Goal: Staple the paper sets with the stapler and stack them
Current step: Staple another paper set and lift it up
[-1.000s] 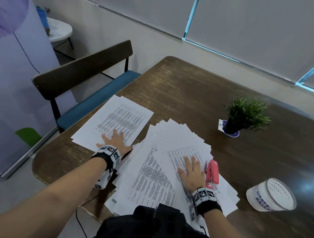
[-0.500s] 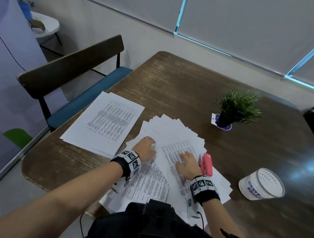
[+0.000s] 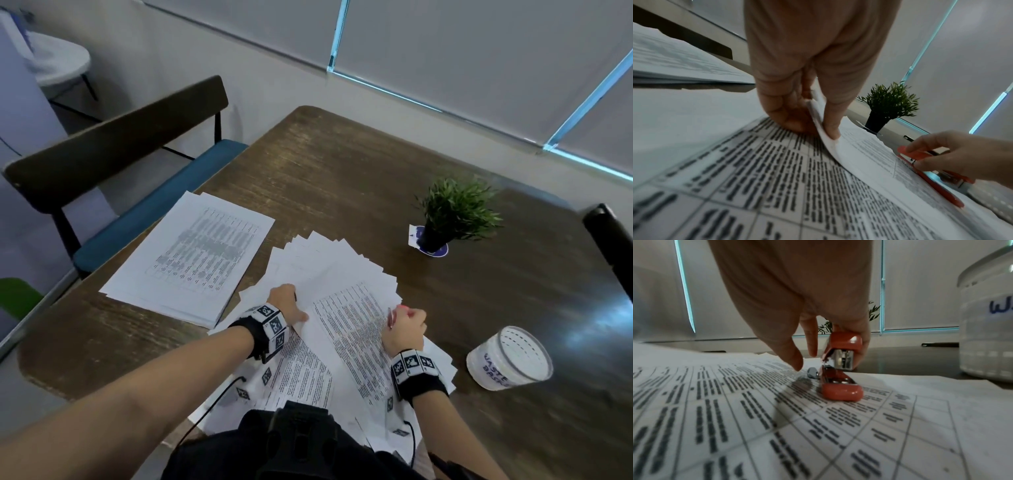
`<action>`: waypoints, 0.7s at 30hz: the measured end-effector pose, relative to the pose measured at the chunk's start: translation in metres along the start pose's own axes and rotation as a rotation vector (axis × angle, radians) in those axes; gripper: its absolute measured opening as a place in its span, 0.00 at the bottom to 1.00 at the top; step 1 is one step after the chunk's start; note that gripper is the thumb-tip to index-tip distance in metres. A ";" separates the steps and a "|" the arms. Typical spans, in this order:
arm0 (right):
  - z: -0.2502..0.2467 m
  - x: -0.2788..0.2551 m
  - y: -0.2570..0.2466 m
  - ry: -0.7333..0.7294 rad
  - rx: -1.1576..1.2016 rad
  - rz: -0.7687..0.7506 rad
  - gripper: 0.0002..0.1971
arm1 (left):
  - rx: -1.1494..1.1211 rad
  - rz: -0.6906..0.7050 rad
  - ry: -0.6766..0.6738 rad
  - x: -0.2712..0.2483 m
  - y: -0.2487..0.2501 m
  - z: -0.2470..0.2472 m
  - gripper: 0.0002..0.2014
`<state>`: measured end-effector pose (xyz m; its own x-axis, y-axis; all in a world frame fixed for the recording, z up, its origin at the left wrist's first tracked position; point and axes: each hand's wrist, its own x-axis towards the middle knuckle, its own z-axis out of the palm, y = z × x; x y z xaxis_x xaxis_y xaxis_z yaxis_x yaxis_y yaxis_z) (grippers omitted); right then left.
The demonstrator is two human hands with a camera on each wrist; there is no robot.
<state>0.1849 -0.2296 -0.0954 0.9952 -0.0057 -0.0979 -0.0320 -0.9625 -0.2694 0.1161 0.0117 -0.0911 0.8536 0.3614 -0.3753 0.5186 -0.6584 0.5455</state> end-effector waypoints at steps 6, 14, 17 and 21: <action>0.004 -0.007 -0.025 0.024 0.178 -0.063 0.15 | 0.108 -0.018 -0.119 0.001 -0.005 -0.019 0.21; 0.024 -0.040 -0.081 -0.059 0.234 -0.318 0.26 | 0.132 -0.021 -0.164 -0.015 -0.016 -0.035 0.17; 0.028 -0.053 -0.094 -0.080 0.197 -0.352 0.24 | 0.024 -0.018 -0.062 -0.024 -0.021 -0.039 0.15; 0.030 -0.065 -0.106 -0.103 0.183 -0.320 0.24 | -0.022 -0.062 -0.053 -0.034 -0.038 -0.035 0.28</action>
<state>0.1208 -0.1189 -0.0896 0.9434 0.3231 -0.0744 0.2531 -0.8467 -0.4679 0.0689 0.0478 -0.0727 0.8162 0.3655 -0.4476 0.5720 -0.6208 0.5361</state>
